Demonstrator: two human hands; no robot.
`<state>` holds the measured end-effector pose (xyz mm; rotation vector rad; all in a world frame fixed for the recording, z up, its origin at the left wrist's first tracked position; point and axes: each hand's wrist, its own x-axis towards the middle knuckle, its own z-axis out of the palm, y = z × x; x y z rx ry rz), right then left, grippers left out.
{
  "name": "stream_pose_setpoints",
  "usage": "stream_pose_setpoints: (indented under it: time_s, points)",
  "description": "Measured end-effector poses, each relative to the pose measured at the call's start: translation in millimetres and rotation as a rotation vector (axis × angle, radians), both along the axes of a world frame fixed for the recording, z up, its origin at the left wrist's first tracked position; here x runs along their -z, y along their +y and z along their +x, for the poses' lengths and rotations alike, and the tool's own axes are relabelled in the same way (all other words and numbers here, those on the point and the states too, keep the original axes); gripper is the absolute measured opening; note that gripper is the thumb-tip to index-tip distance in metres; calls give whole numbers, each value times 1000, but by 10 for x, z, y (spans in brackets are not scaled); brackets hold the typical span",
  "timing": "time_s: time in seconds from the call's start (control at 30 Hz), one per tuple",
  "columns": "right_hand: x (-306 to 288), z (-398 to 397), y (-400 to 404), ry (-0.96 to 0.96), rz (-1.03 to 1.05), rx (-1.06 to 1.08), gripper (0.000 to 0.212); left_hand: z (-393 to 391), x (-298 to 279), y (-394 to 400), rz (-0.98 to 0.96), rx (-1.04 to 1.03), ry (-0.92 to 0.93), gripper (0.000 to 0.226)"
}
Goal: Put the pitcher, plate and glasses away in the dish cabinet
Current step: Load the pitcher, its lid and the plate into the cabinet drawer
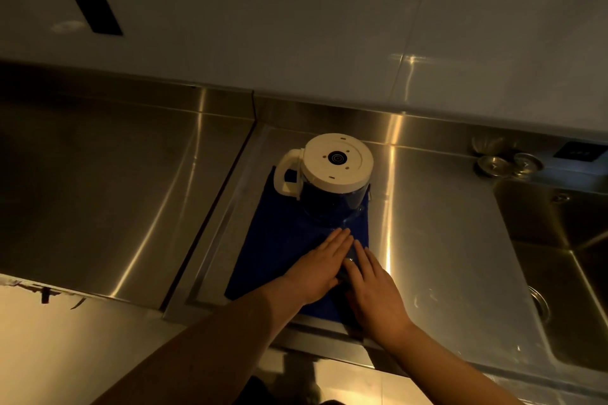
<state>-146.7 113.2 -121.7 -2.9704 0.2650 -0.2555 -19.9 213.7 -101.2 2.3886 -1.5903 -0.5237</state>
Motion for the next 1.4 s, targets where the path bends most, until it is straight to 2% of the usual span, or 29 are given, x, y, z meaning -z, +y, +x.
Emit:
stream_pose_setpoints:
  time_s: [0.23,0.43,0.8,1.17,1.27,1.4]
  points:
    - [66,-99,55,-8,51,23,69,-49,174,43,-25,62,-165,81]
    - [12,-110,41,0,78,-8,70,-55,213,75,-43,57,-216,82]
    - [-131,107,-153,3,158,-122,66,-95,89,107,-22,-127,62,81]
    - [-31,263,-171,38,181,-87,87,-220,46,43,-101,-296,204,73]
    - [-10,257,-157,-10,182,-93,83,-214,19,42,-129,-319,280,66]
    - [-10,222,-132,-56,215,-78,74,-226,-49,51,-178,-336,334,44]
